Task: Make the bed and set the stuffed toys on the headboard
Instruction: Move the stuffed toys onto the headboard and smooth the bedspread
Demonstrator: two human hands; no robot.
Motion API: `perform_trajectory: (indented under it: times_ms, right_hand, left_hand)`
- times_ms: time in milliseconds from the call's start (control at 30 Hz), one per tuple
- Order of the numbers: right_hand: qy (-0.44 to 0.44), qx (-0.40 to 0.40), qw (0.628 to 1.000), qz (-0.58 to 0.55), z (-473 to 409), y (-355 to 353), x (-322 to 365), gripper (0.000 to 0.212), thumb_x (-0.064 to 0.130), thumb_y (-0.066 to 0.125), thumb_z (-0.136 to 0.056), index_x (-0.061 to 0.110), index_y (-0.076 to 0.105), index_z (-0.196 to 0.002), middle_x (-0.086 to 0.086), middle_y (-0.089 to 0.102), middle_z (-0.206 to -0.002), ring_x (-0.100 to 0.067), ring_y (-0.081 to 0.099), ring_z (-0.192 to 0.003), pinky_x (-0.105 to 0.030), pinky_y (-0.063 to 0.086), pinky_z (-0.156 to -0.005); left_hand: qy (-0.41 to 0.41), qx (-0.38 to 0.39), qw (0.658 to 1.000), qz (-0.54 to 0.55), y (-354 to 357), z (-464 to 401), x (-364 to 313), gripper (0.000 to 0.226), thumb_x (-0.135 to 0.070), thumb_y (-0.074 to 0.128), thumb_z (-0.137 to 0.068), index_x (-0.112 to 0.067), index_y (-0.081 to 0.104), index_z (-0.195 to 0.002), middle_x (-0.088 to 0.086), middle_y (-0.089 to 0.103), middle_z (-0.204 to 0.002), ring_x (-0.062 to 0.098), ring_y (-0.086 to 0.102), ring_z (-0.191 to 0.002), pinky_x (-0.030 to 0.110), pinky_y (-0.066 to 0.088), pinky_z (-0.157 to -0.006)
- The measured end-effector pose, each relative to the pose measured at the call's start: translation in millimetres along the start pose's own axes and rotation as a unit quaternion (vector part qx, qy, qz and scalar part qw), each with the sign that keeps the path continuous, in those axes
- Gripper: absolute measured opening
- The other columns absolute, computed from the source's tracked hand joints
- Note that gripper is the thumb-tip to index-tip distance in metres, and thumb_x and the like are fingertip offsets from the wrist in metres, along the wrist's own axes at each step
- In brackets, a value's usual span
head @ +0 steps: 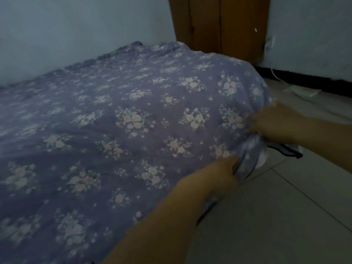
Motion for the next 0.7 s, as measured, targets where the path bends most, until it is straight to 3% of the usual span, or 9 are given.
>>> perform_trajectory:
  times_ms: [67,133,167,267,367,433,467,567,700]
  right_hand:
    - [0.060,0.186,0.981,-0.021,-4.0,14.8,10.3,0.027,0.031,0.080,-0.070,0.028,0.073,-0.096,0.000,0.066,-0.084,-0.022,0.061,-0.084,-0.037,0.047,-0.074]
    - [0.097,0.419,0.902,-0.043,0.9,21.2,22.1,0.048,0.046,0.060,-0.087,0.033,0.049,-0.132,0.006,0.050,-0.132,-0.019,0.046,-0.123,-0.034,0.037,-0.103]
    - [0.096,0.443,0.889,-0.065,-3.6,16.3,28.9,0.052,0.047,0.057,-0.088,0.034,0.043,-0.136,0.008,0.043,-0.139,-0.018,0.041,-0.128,-0.032,0.036,-0.105]
    - [0.068,0.306,0.938,-0.151,-34.7,-13.9,49.7,0.035,0.037,0.049,-0.094,0.028,0.051,-0.128,0.005,0.053,-0.129,-0.019,0.051,-0.115,-0.031,0.045,-0.094]
    - [0.029,0.112,0.975,-0.189,-74.3,-53.7,71.0,0.027,0.026,0.043,-0.097,0.023,0.061,-0.116,0.000,0.058,-0.117,-0.024,0.056,-0.102,-0.035,0.051,-0.080]
    - [0.009,0.001,0.982,-0.189,-95.6,-82.6,82.6,0.026,0.025,0.042,-0.098,0.021,0.059,-0.117,-0.002,0.054,-0.119,-0.025,0.054,-0.103,-0.034,0.048,-0.075]
    - [0.008,-0.045,0.980,-0.194,-106.0,-96.1,87.1,0.028,0.025,0.041,-0.099,0.020,0.057,-0.120,-0.003,0.051,-0.122,-0.026,0.052,-0.106,-0.035,0.047,-0.076]
    - [0.044,-0.129,0.962,-0.238,-133.6,-122.2,90.1,0.030,0.025,0.041,-0.099,0.019,0.052,-0.127,-0.006,0.048,-0.126,-0.027,0.048,-0.111,-0.040,0.044,-0.089]
    - [0.141,-0.137,0.948,-0.249,-170.3,-120.6,66.0,0.037,0.037,0.039,-0.099,0.023,0.050,-0.131,-0.004,0.046,-0.133,-0.027,0.044,-0.120,-0.043,0.035,-0.100]
  left_hand:
    - [-0.004,0.050,0.998,0.031,12.4,4.1,14.4,0.046,-0.017,0.049,-0.095,-0.013,0.039,-0.140,0.008,0.039,-0.145,0.025,0.044,-0.125,0.024,0.039,-0.098]
    - [-0.016,0.014,1.000,0.020,4.5,9.7,31.0,0.047,-0.020,0.053,-0.094,-0.020,0.043,-0.139,0.003,0.036,-0.149,0.023,0.036,-0.134,0.026,0.030,-0.108]
    - [-0.025,-0.033,0.999,0.008,-7.2,13.2,39.6,0.045,-0.018,0.054,-0.093,-0.020,0.046,-0.137,0.003,0.038,-0.148,0.022,0.038,-0.133,0.022,0.030,-0.105]
    - [-0.024,-0.213,0.975,-0.056,-54.1,34.4,63.1,0.033,-0.008,0.050,-0.094,-0.012,0.058,-0.125,0.007,0.052,-0.134,0.023,0.050,-0.120,0.019,0.035,-0.093]
    - [-0.034,-0.413,0.902,-0.119,-99.1,68.2,91.8,0.029,-0.004,0.050,-0.090,-0.009,0.063,-0.114,0.011,0.053,-0.125,0.030,0.051,-0.112,0.030,0.039,-0.090]
    - [-0.093,-0.491,0.850,-0.168,-121.9,87.6,110.4,0.036,-0.011,0.055,-0.088,-0.015,0.057,-0.124,0.011,0.044,-0.136,0.034,0.042,-0.123,0.041,0.033,-0.100]
    - [-0.151,-0.486,0.842,-0.181,-130.7,94.4,122.4,0.044,-0.021,0.056,-0.089,-0.021,0.048,-0.133,0.010,0.034,-0.146,0.034,0.031,-0.133,0.047,0.025,-0.107]
    - [-0.267,-0.366,0.876,-0.165,-144.6,96.7,153.9,0.067,-0.053,0.050,-0.089,-0.036,0.020,-0.146,0.003,0.008,-0.157,0.029,0.005,-0.145,0.062,0.007,-0.113]
    - [-0.197,-0.375,0.887,-0.185,-164.0,71.5,154.0,0.053,-0.057,0.031,-0.093,-0.036,0.029,-0.142,0.001,0.026,-0.152,0.027,0.019,-0.142,0.060,0.013,-0.112]
Point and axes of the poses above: each hand's wrist, its own z-axis away from the middle knuckle, its own y-axis out of the palm, x = y × z, the point moved 4 cm from there along -z, towards the middle knuckle
